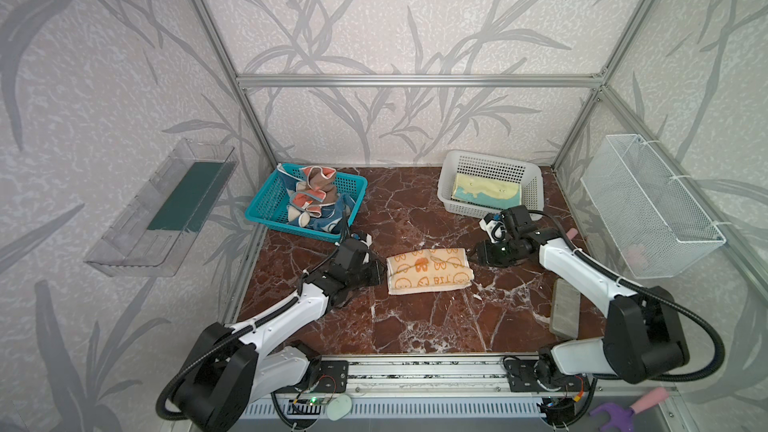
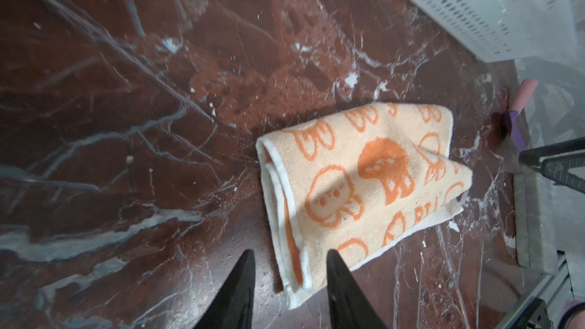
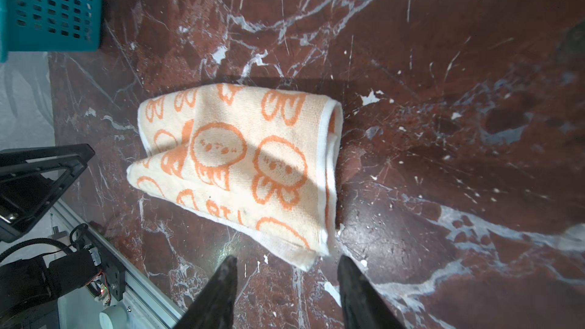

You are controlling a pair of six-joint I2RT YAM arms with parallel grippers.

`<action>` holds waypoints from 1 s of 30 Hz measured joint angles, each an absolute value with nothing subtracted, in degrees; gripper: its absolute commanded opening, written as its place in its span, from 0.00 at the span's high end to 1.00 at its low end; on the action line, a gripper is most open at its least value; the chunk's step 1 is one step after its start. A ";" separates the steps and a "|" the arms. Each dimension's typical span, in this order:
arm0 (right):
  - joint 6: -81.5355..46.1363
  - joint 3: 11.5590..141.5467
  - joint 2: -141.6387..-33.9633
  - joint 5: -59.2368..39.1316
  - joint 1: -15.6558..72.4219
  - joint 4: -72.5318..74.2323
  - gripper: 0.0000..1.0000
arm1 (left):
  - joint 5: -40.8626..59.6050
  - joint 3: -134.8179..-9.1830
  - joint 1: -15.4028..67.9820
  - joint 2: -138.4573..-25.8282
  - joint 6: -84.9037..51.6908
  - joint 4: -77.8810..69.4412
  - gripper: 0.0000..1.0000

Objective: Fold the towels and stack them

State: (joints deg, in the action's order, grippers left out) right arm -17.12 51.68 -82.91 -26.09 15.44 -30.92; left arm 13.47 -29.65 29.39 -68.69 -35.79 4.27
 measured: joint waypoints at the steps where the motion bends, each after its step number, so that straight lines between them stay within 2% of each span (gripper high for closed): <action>1: -17.19 51.68 -84.07 -26.15 15.44 -30.89 0.52 | 14.72 -29.65 29.36 -70.19 -35.81 4.21 0.52; 5: -17.76 51.24 -86.26 -26.24 15.59 -30.87 0.52 | 19.16 -29.65 29.28 -75.02 -36.42 3.20 0.51; 8: -18.20 50.35 -86.17 -26.37 15.62 -30.22 0.54 | 21.47 -29.65 29.28 -76.62 -37.04 1.63 0.58; 13: -18.92 48.71 -86.28 -27.18 15.62 -29.17 0.61 | 23.81 -29.65 29.28 -77.19 -37.41 -0.30 0.79; 17: -19.68 48.01 -87.66 -28.01 15.64 -28.03 0.75 | 24.71 -29.65 29.28 -77.23 -37.67 -0.91 0.99; 21: -20.18 47.62 -88.47 -28.91 15.64 -27.18 0.83 | 24.95 -29.63 29.28 -75.81 -37.39 -0.69 1.00; 26: -20.29 47.62 -88.42 -29.87 15.64 -26.72 1.00 | 24.93 -29.63 29.21 -72.31 -37.08 -0.25 1.00; 30: -20.58 46.96 -87.37 -30.94 15.64 -26.44 1.00 | 24.80 -29.43 29.19 -70.41 -37.06 1.06 1.00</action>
State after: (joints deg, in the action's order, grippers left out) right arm -20.58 46.96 -87.37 -30.94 15.64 -26.44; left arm 24.80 -29.43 29.19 -70.41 -37.06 1.06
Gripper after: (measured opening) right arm 0.048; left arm 0.047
